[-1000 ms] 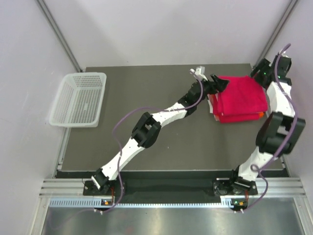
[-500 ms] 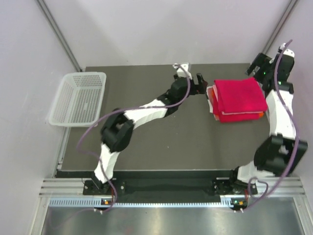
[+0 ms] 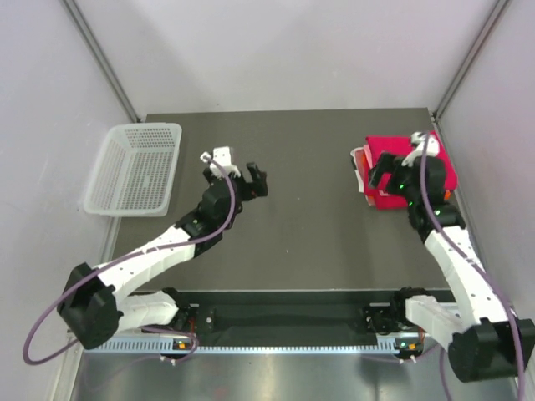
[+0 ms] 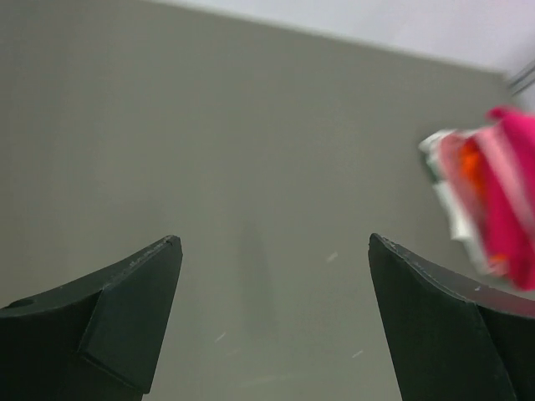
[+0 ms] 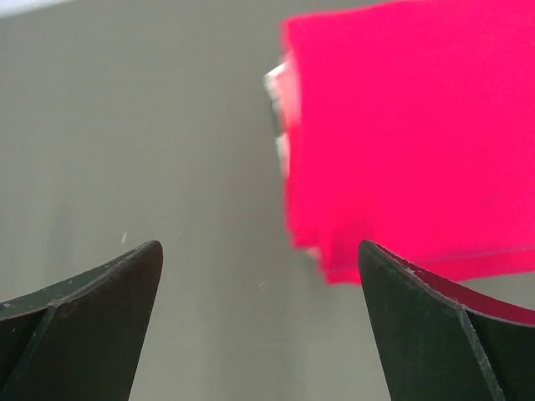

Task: Fold and stack the t-shirts
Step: Reset both grippers

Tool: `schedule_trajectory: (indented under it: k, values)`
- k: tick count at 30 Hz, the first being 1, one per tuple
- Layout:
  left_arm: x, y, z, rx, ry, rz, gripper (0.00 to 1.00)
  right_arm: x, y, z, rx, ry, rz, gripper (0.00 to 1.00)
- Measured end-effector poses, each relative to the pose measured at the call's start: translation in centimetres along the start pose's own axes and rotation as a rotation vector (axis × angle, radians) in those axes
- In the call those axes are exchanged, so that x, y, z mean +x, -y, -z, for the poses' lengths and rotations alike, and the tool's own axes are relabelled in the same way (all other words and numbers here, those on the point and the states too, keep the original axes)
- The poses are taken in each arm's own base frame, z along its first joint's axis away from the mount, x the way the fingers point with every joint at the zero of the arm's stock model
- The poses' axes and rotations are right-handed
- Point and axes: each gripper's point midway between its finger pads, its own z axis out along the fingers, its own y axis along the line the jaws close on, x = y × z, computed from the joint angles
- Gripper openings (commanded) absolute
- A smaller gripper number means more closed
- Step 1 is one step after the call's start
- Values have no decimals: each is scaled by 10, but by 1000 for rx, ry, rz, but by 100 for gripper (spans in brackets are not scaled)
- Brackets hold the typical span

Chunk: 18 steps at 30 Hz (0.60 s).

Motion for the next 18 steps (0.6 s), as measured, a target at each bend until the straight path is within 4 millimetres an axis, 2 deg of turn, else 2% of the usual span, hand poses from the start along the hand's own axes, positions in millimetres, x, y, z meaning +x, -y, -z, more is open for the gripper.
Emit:
schedule_trajectory:
  k: [2,5,9,13,18]
  values:
    - [22,-26,13,-45,-37,-32,97,24,-21,8,-48,-12,52,100]
    - [45,-57,33,-97,-75,-66,97,45,-39,23,-104,33,102,100]
    - [55,-76,52,-113,-87,-91,99,63,-33,34,-122,132,95,100]
    - [58,-90,66,-124,-69,-105,99,93,-21,38,-129,151,78,100]
    - [84,-113,83,-124,-78,-119,99,127,-16,37,-170,181,18,100]
